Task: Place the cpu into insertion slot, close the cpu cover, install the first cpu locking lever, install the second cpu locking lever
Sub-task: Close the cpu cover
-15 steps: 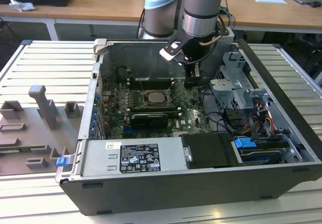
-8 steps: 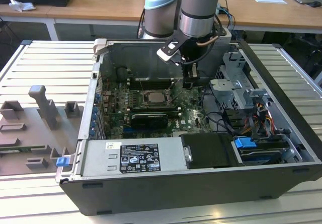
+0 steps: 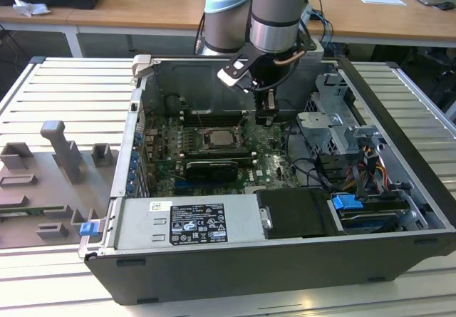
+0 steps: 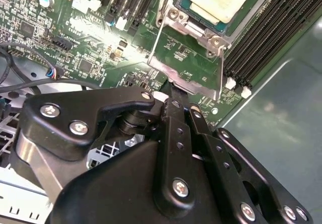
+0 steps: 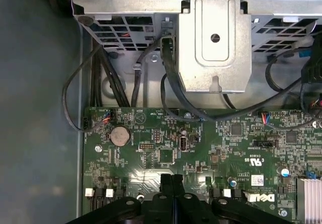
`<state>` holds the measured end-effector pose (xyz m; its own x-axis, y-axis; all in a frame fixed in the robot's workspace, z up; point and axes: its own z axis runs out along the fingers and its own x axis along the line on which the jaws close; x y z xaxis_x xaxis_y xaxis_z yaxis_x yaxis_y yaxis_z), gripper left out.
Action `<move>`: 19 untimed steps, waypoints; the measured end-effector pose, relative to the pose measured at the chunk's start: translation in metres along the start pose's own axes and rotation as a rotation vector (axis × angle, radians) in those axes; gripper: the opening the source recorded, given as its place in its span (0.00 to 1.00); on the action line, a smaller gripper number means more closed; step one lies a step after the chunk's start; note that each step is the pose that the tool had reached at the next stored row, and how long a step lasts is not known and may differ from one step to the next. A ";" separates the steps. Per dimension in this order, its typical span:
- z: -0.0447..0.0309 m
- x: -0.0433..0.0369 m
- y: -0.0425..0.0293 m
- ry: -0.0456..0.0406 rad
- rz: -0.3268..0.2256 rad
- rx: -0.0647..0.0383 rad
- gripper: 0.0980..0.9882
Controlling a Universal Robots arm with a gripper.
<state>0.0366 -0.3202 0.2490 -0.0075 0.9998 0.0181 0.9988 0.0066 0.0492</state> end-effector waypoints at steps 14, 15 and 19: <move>-0.0003 0.0001 -0.0065 0.0000 0.000 0.000 0.01; -0.0003 0.0000 -0.0071 0.0000 0.000 0.000 0.01; -0.0004 0.0001 -0.0091 0.0000 0.000 0.000 0.01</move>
<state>0.0275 -0.3202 0.2489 -0.0075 0.9998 0.0181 0.9988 0.0066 0.0492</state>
